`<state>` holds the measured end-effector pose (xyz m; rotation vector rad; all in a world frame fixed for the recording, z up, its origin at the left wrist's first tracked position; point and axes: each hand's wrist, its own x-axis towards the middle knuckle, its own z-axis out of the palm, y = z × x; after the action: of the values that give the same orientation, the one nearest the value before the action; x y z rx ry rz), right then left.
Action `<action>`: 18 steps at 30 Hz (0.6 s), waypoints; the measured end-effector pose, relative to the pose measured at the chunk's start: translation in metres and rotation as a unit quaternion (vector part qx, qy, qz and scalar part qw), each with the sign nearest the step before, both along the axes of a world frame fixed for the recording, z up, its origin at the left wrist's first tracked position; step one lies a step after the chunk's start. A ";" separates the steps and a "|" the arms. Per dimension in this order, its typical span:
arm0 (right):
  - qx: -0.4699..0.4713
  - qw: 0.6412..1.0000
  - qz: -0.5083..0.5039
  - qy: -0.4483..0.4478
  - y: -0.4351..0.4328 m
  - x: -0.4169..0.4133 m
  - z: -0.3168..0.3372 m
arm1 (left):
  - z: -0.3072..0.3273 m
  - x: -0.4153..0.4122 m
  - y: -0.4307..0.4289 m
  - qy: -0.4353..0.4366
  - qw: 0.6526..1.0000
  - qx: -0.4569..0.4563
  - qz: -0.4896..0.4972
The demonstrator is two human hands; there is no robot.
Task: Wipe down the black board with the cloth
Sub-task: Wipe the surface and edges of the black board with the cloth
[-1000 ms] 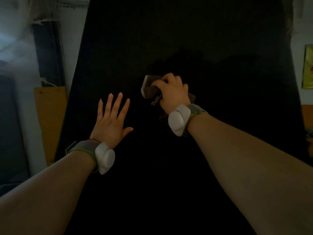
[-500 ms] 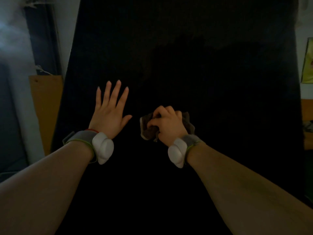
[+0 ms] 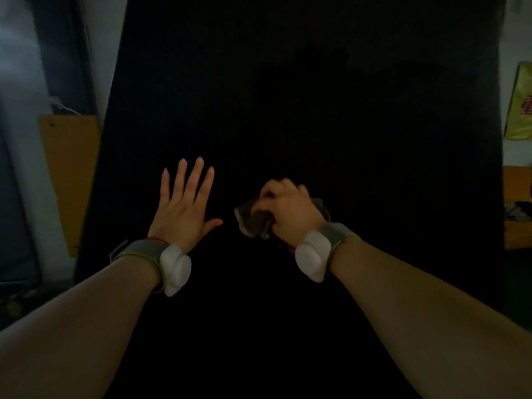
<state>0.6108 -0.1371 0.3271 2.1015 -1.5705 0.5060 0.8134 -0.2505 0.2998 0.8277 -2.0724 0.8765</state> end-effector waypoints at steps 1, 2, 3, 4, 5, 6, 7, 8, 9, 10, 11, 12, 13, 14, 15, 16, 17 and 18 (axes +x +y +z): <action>-0.061 0.998 -0.002 -0.026 0.000 0.001 0.010 | 0.000 0.000 0.000 0.001 1.000 0.003 -0.002; -0.117 0.992 -0.010 -0.044 -0.002 0.002 0.019 | 0.001 0.001 -0.001 0.000 1.000 0.007 -0.001; -0.157 0.986 -0.019 -0.057 -0.005 0.005 0.027 | 0.001 0.002 -0.001 -0.001 1.000 0.011 0.002; -0.176 0.982 -0.029 -0.067 -0.008 0.008 0.033 | 0.001 0.004 -0.001 -0.002 1.000 0.013 0.003; -0.176 0.981 -0.039 -0.071 -0.012 0.010 0.035 | 0.001 0.005 -0.002 -0.002 1.000 0.013 0.004; -0.167 0.982 -0.050 -0.071 -0.016 0.013 0.034 | 0.000 0.004 -0.002 0.001 1.000 0.011 0.005; -0.159 0.983 -0.058 -0.069 -0.019 0.014 0.031 | 0.000 0.003 -0.002 0.003 1.000 0.008 0.005; -0.156 0.984 -0.059 -0.068 -0.023 0.014 0.025 | -0.001 0.002 -0.002 0.002 1.000 0.005 0.005; -0.153 0.985 -0.054 -0.066 -0.024 0.013 0.020 | -0.002 0.001 -0.002 0.002 1.000 0.002 0.006; -0.152 0.985 -0.048 -0.062 -0.024 0.012 0.016 | -0.001 0.000 -0.002 0.000 1.000 -0.005 0.005; -0.149 0.986 -0.041 -0.056 -0.024 0.011 0.012 | -0.002 0.000 -0.003 -0.001 1.000 -0.009 0.007; -0.145 0.988 -0.036 -0.049 -0.024 0.010 0.008 | -0.001 0.001 -0.003 -0.003 1.000 -0.012 0.010; -0.138 0.989 -0.033 -0.042 -0.024 0.010 0.003 | -0.002 0.001 -0.003 -0.007 1.000 -0.013 0.010; -0.128 0.991 -0.030 -0.039 -0.023 0.010 -0.001 | -0.003 0.002 -0.003 -0.008 1.000 -0.015 0.010; -0.118 0.992 -0.028 -0.036 -0.022 0.011 -0.006 | -0.003 0.003 -0.003 -0.008 1.000 -0.018 0.011; -0.107 0.993 -0.028 -0.032 -0.022 0.012 -0.011 | -0.003 0.003 -0.002 -0.008 1.000 -0.019 0.010; -0.099 0.994 -0.027 -0.030 -0.021 0.013 -0.016 | -0.004 0.003 -0.001 -0.008 1.000 -0.020 0.008; -0.094 0.995 -0.023 -0.027 -0.020 0.012 -0.019 | -0.002 0.003 0.000 -0.006 1.000 -0.019 0.003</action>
<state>0.6230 -0.1572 0.3081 1.9213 -1.5337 0.6707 0.8164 -0.2508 0.2980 0.8114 -2.0579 0.9239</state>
